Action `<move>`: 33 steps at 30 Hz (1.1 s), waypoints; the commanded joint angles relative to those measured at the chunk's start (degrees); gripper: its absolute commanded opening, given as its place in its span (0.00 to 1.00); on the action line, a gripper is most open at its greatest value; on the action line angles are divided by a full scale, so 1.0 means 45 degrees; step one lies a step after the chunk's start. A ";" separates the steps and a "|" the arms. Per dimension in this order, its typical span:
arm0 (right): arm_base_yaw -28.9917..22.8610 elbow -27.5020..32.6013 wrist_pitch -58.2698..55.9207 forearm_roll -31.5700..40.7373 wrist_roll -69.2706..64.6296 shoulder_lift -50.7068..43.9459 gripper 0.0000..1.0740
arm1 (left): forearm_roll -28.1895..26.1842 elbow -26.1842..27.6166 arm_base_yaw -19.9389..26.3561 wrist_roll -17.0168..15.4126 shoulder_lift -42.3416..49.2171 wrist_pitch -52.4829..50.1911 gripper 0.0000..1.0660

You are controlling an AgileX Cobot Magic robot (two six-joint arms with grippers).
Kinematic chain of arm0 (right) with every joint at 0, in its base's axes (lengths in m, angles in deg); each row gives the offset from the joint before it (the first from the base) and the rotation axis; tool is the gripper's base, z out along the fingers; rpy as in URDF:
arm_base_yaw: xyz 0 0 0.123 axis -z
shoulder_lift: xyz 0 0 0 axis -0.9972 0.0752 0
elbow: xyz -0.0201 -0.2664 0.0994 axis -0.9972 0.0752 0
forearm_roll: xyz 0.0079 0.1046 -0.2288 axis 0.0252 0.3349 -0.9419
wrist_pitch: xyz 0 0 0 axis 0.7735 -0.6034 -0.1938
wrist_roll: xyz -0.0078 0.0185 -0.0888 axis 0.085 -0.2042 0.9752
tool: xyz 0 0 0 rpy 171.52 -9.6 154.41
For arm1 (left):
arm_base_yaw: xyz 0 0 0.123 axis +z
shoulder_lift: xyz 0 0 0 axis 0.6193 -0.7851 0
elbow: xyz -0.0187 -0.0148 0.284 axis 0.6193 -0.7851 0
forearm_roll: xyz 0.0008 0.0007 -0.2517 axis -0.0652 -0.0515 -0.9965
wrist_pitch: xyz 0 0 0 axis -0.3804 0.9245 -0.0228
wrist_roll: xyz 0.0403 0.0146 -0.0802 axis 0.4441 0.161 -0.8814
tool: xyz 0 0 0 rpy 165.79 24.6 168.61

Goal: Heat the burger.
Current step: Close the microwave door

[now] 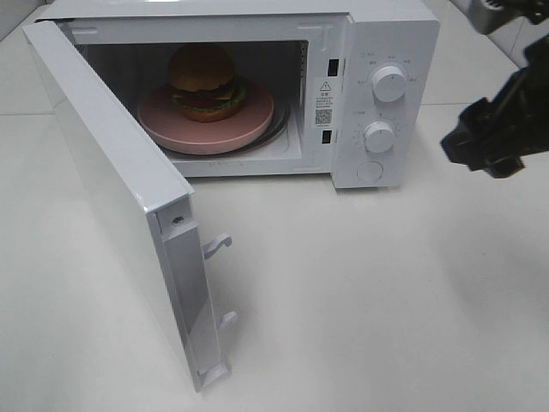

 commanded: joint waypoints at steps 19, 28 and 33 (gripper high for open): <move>0.1744 0.0446 -0.5602 0.0076 -0.1413 -0.6226 0.70 | -0.0051 0.0013 0.0025 -0.0025 0.0204 -0.0115 0.96; 0.1744 0.0446 -0.7054 0.0076 -0.1413 -0.7423 0.70 | -0.0051 0.0013 0.0025 -0.0025 0.0204 -0.0115 0.96; 0.1744 0.0446 -0.7983 0.0216 -0.1375 -0.7601 0.70 | -0.0051 0.0013 0.0025 -0.0025 0.0204 -0.0115 0.96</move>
